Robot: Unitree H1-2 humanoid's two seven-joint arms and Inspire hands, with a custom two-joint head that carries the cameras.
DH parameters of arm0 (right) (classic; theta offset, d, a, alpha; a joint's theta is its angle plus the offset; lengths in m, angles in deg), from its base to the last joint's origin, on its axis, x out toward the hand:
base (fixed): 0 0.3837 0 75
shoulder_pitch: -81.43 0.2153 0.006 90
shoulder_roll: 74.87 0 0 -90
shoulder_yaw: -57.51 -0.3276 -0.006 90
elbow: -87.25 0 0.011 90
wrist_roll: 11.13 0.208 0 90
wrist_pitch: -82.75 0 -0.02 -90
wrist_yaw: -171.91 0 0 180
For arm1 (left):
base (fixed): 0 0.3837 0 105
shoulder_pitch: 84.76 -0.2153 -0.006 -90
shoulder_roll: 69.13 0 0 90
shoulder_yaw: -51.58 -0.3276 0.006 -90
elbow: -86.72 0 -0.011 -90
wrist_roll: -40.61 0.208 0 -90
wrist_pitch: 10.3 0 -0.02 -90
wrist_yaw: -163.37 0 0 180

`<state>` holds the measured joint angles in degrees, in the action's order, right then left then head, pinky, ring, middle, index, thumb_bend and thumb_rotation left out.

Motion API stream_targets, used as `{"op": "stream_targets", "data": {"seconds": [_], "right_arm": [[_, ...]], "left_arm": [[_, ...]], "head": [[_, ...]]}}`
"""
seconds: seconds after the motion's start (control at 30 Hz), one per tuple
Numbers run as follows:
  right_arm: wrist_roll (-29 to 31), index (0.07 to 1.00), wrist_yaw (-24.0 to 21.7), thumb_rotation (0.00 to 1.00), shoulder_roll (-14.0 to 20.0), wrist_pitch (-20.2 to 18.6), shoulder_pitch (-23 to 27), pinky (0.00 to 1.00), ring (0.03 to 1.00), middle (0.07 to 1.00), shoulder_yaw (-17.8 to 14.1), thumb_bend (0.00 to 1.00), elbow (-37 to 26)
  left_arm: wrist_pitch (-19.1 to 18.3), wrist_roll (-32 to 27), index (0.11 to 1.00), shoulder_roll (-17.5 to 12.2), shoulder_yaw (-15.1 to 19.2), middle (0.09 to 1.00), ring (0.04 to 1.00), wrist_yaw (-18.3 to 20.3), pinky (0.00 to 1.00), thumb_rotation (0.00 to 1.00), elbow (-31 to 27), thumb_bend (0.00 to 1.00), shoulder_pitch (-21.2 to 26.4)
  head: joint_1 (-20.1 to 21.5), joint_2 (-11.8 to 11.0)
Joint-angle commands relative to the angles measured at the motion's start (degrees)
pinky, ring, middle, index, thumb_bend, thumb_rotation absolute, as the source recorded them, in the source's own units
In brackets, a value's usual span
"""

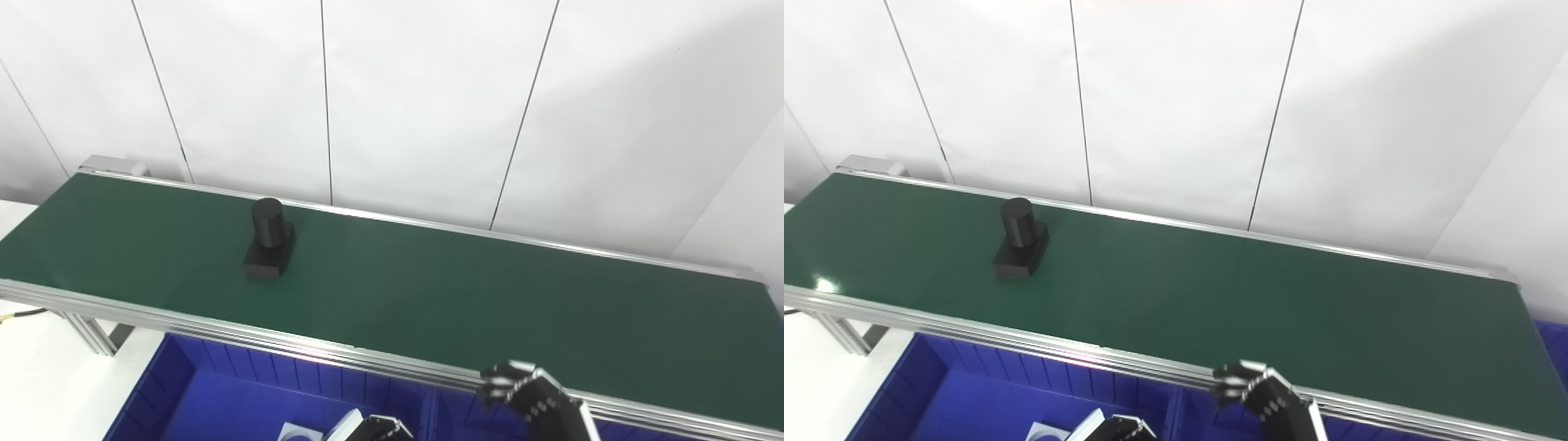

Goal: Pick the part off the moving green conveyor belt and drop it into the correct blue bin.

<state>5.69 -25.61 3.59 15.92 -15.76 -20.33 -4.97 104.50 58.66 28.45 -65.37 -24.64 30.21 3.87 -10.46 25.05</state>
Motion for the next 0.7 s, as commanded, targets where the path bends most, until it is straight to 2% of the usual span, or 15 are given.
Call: {"op": "stream_targets", "data": {"seconds": [0.0, 0.23, 0.43, 0.5, 0.67], "right_arm": [[2.5, 0.63, -0.6, 0.1, -1.3, -1.6, 2.5, 0.45, 0.556, 0.638, 0.1, 0.96, -3.0], [1.6, 0.651, 1.2, 0.17, -3.6, -3.4, 7.8, 0.45, 0.564, 0.651, -0.8, 0.96, -3.6], [-3.0, 0.7, 2.7, 0.17, -5.0, -1.3, 13.0, 0.51, 0.61, 0.696, -2.4, 0.89, 1.5], [-3.8, 0.719, 3.3, 0.13, -5.4, -0.4, 14.7, 0.54, 0.65, 0.72, -3.3, 0.85, 4.0], [-4.6, 0.732, 3.3, 0.12, -5.6, 1.6, 18.6, 0.56, 0.675, 0.738, -4.9, 0.84, 10.2]], "left_arm": [[2.1, -0.9, 0.571, 0.1, -0.3, 0.549, 0.546, -1.3, 0.52, 0.01, -0.2, 0.94, 1.3], [2.1, -1.6, 0.569, 0.3, -1.1, 0.54, 0.539, -2.2, 0.52, 0.0, 1.0, 0.95, 1.9], [2.1, -2.0, 0.566, 0.5, -1.9, 0.536, 0.533, -2.9, 0.51, 0.0, 1.7, 0.94, 2.6], [2.1, -1.8, 0.567, 0.5, -2.0, 0.536, 0.535, -3.0, 0.51, 0.0, 1.9, 0.94, 2.8], [2.1, -1.6, 0.565, 0.6, -2.6, 0.538, 0.538, -3.7, 0.51, 0.0, 2.4, 0.94, 3.2]], "head": [[0.0, 0.1], [-0.2, -0.3], [-0.7, -1.1], [-0.8, -1.3], [-0.9, -1.4]]}}
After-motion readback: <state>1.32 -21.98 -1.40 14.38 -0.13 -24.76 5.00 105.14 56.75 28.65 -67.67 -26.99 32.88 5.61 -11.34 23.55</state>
